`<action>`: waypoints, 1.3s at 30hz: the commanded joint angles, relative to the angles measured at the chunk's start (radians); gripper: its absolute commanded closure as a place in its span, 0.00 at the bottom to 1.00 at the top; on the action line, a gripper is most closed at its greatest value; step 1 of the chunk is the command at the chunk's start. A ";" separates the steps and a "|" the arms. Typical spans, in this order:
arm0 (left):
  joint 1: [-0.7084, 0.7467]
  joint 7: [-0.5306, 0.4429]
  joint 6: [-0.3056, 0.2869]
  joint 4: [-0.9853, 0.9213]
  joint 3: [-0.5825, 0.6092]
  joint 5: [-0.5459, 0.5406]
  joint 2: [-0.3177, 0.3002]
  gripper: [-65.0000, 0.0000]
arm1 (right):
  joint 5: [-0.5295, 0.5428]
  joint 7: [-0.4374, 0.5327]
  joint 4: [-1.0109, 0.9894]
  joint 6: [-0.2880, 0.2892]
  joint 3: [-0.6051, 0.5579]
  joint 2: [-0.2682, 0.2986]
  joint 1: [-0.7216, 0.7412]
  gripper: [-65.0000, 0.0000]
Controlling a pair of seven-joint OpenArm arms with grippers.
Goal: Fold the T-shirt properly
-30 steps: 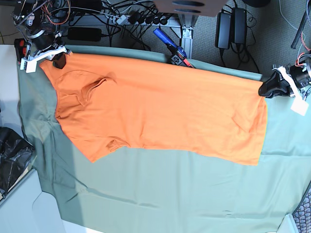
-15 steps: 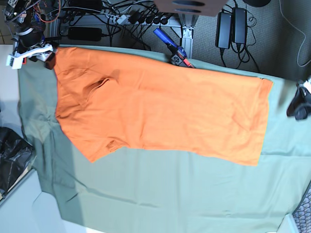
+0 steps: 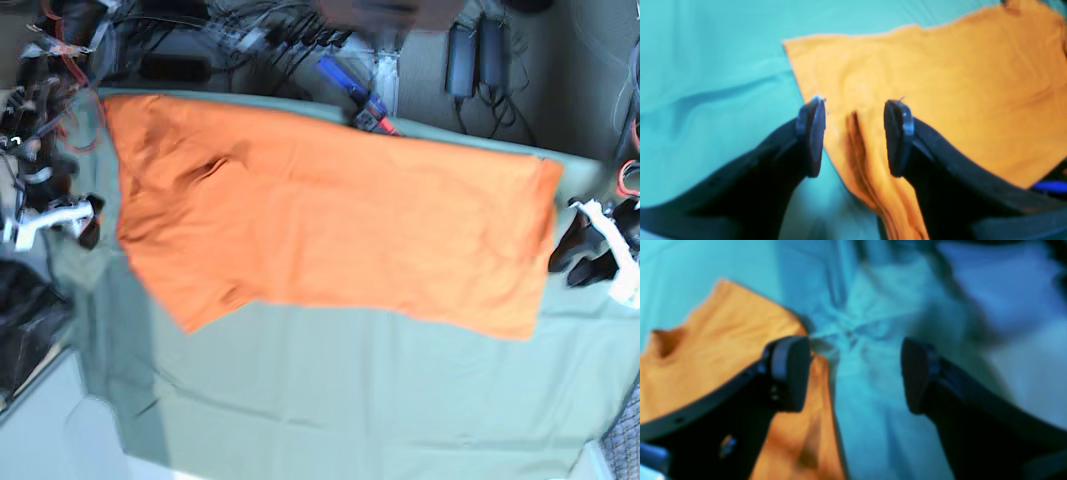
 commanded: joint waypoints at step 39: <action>-0.388 -0.212 -0.013 -0.583 0.183 0.137 -0.005 0.51 | 0.002 -0.039 -0.428 0.118 -0.525 -0.059 0.459 0.35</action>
